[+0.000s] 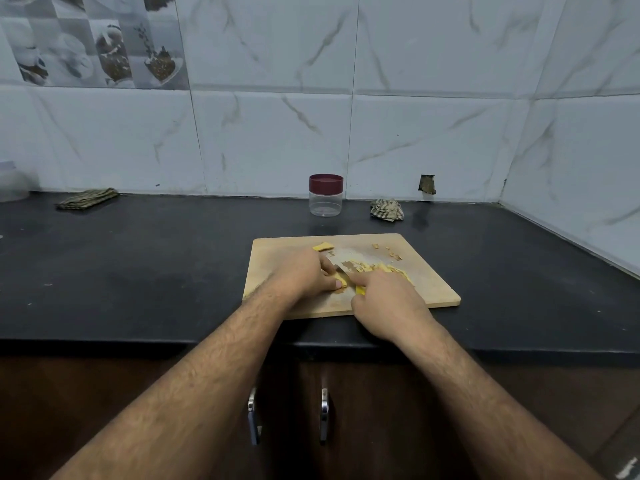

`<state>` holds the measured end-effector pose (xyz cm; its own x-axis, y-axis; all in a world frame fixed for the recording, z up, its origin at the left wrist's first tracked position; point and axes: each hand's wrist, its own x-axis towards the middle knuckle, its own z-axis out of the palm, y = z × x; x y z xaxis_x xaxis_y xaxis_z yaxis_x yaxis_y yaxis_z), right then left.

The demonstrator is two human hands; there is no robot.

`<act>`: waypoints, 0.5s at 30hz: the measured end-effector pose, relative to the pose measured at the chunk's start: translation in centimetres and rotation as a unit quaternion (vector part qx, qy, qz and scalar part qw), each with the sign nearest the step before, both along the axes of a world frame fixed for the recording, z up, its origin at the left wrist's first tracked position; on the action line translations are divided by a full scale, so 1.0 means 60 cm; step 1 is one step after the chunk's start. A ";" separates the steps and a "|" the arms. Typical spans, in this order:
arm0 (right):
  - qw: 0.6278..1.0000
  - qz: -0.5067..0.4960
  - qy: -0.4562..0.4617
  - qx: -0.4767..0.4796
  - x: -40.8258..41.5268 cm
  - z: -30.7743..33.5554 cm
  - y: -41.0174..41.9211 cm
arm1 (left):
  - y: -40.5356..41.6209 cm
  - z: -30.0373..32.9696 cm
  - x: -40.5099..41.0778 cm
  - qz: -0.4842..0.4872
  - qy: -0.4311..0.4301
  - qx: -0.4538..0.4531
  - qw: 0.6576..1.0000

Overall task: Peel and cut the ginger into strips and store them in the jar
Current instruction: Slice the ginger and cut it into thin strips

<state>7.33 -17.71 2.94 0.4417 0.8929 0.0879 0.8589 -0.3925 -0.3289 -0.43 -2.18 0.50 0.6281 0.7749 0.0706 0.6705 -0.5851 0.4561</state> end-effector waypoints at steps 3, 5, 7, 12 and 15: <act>1.000 0.003 -0.008 -0.003 0.000 0.000 0.001 | 0.002 -0.003 0.000 -0.004 -0.006 -0.006 1.000; 1.000 0.002 -0.013 -0.004 0.001 0.000 0.002 | 0.003 -0.005 0.000 -0.007 -0.007 -0.002 1.000; 1.000 -0.002 -0.017 -0.009 0.002 0.000 0.004 | 0.004 -0.007 0.000 -0.007 -0.007 0.007 1.000; 0.998 -0.005 -0.055 -0.039 -0.003 -0.004 0.018 | 0.003 -0.010 -0.001 -0.011 -0.022 0.005 1.000; 0.997 -0.006 -0.059 -0.043 -0.009 -0.001 0.022 | 0.003 -0.011 -0.003 -0.008 -0.024 0.003 1.000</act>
